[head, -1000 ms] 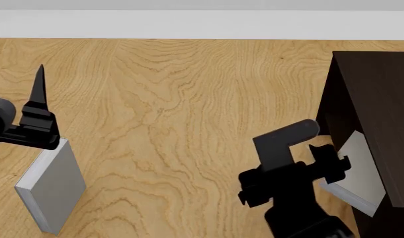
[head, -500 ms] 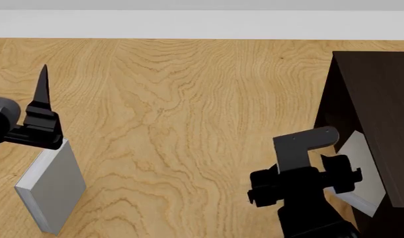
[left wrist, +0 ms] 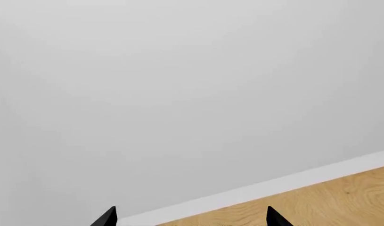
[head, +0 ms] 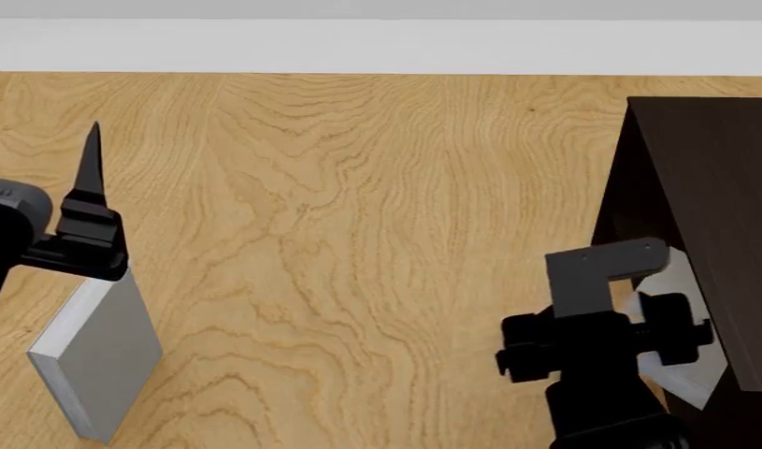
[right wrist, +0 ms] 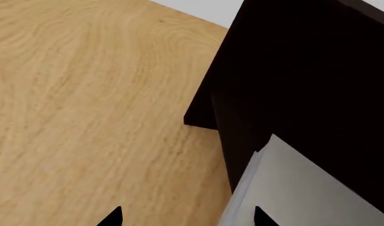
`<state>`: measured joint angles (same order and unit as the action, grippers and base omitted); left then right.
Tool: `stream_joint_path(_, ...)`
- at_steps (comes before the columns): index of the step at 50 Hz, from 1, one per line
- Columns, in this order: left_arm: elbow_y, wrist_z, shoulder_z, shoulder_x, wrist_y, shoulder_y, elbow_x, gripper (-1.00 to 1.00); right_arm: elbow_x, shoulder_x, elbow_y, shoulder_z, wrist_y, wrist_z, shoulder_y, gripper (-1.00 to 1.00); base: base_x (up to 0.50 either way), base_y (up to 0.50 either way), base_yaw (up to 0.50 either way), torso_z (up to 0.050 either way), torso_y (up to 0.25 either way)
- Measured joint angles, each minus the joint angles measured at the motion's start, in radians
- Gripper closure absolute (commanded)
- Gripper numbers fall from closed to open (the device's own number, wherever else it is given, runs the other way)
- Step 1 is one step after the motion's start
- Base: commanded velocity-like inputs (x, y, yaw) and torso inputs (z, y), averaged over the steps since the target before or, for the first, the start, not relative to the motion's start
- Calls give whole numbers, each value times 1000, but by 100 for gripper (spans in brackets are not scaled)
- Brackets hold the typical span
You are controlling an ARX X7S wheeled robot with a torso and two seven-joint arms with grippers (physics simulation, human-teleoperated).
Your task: Pick up the book on the right and place it on the cabinet shelf.
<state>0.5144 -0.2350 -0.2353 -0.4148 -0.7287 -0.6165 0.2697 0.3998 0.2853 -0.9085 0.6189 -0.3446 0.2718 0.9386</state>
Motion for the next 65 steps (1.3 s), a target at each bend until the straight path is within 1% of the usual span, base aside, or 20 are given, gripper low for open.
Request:
stream_joint_path(12,-13,-1,-8,1,10,1,-3,-100,-20,-7,-24,2,20,3,1,-100,0,0,-1,0,-2)
stream_joint_path(22,-16,-3,-10,0,16,6,-3,-100,-21,8,37,12,-10,23,-23,-100,0,0,0,0,0)
stream_joint_path(32,-17,-5,-8,-3,21,10,-1,-100,-64,14,38,48,-30,100,-19,-100,0,0,0,0,0)
stream_joint_path(40,-21,-7,-10,-3,26,12,-1,-100,-94,13,-14,66,-24,157,2,-100,0,0,-1,0,0)
stream_joint_path(46,-26,-8,-12,-3,30,14,-1,-100,-95,-3,-77,82,10,166,25,-100,0,0,-5,0,0)
stream_joint_path(54,-35,-8,-17,-3,35,12,-3,-100,-127,-33,-216,98,75,172,70,-100,0,0,-4,0,0)
stream_joint_path(65,-58,-7,-29,3,44,3,-7,-100,-177,-37,-310,91,94,186,94,-100,0,-1,-4,0,0)
